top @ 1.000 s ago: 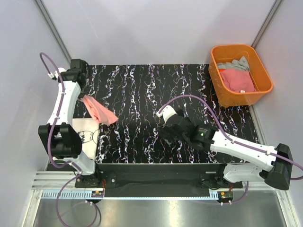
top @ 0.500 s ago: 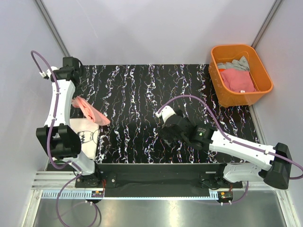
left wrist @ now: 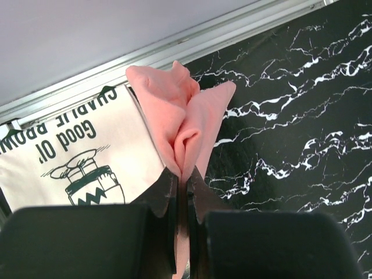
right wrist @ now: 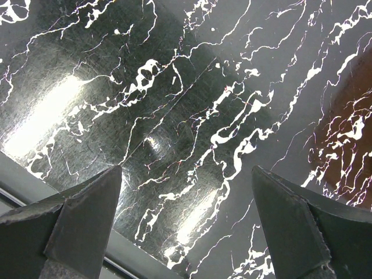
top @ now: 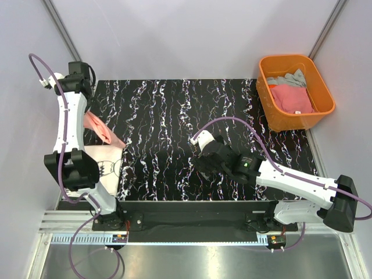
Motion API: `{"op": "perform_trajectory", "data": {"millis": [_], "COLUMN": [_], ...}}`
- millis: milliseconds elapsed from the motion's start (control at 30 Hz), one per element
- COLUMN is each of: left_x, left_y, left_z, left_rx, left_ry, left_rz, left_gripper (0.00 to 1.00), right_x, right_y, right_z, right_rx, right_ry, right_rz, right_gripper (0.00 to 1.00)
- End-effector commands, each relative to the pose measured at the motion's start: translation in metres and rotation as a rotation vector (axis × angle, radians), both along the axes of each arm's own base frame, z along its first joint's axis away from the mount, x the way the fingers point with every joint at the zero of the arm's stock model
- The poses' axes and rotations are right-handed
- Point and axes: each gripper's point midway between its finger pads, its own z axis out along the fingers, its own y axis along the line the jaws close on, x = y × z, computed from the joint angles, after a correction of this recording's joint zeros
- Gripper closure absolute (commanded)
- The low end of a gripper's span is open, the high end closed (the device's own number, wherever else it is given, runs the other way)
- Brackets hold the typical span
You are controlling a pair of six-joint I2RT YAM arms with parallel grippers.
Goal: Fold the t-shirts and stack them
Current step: Neatly place the folded tshirt to the corner
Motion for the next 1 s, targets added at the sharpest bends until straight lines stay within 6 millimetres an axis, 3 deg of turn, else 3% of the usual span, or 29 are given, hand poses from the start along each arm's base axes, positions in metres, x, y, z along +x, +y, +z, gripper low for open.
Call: {"op": "perform_trajectory", "data": {"millis": [0, 200, 400, 500, 633, 967], "left_x": [0.002, 0.000, -0.018, -0.029, -0.046, -0.061], "left_y": [0.016, 0.019, 0.021, 0.021, 0.027, 0.035], "left_z": [0.023, 0.008, -0.001, -0.015, -0.018, -0.020], "left_rx": [0.052, 0.031, 0.030, 0.017, 0.021, 0.036], "left_ry": [-0.049, -0.006, 0.018, 0.061, 0.068, 0.095], "left_rz": [0.029, 0.023, 0.053, 0.057, 0.092, 0.110], "left_gripper": [1.00, 1.00, 1.00, 1.00, 1.00, 1.00], "right_x": [0.004, 0.005, 0.005, 0.005, 0.006, 0.005], "right_y": [0.005, 0.005, 0.008, 0.010, 0.011, 0.012], "right_z": [0.013, 0.012, 0.010, 0.009, 0.008, 0.007], "right_rx": [0.054, 0.056, 0.053, 0.054, 0.045, 0.054], "right_ry": [-0.020, -0.018, -0.011, -0.009, -0.009, -0.002], "right_rz": [-0.016, -0.025, -0.021, -0.018, -0.015, -0.013], "right_gripper": [0.00, 0.00, 0.00, 0.00, 0.00, 0.00]}}
